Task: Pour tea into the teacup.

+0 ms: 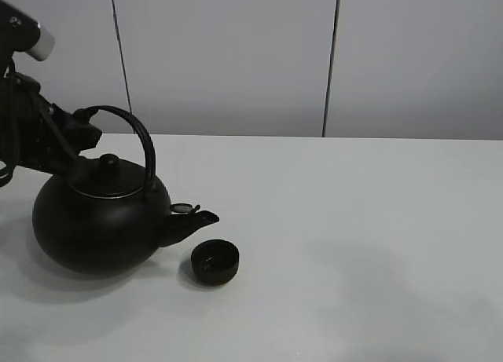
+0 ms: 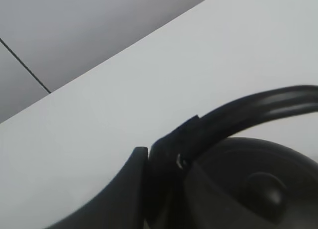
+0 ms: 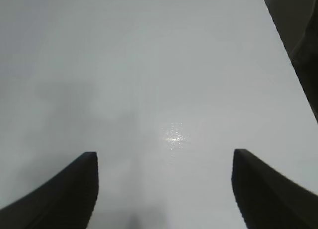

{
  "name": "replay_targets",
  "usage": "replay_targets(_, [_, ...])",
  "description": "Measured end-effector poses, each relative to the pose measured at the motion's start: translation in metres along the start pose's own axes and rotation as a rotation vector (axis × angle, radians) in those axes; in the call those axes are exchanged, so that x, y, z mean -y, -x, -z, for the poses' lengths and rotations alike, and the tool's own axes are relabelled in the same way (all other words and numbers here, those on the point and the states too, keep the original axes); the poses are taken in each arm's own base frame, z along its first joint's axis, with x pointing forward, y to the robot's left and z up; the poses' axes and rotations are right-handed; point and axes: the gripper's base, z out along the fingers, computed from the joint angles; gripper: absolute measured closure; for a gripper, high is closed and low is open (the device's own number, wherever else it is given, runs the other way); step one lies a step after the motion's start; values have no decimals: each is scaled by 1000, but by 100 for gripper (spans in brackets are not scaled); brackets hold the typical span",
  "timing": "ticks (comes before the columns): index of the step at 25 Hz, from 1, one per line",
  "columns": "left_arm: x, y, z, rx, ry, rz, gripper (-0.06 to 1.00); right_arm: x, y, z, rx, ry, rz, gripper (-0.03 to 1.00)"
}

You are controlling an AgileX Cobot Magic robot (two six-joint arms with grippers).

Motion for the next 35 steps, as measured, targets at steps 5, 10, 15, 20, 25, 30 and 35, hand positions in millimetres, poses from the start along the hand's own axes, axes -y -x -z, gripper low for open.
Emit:
replay_targets(5, [0,-3,-2,-10,-1,-10,84,0,0,0,0,0,0,45])
replay_targets(10, [0,-3,-2,-10,-1,-63,84,0,0,0,-1,0,0,45])
replay_targets(15, [0,-3,-2,-10,-1,-91,84,0,0,0,0,0,0,45])
replay_targets(20, [0,-3,-2,-11,-1,-133,84,0,0,0,0,0,0,45])
replay_targets(25, [0,-4,-3,-15,-2,-162,84,0,0,0,0,0,0,45])
replay_targets(30, [0,-4,-3,-17,5,-156,84,0,0,0,0,0,0,45])
replay_targets(35, [-1,-4,-3,-19,16,-135,84,0,0,0,0,0,0,45])
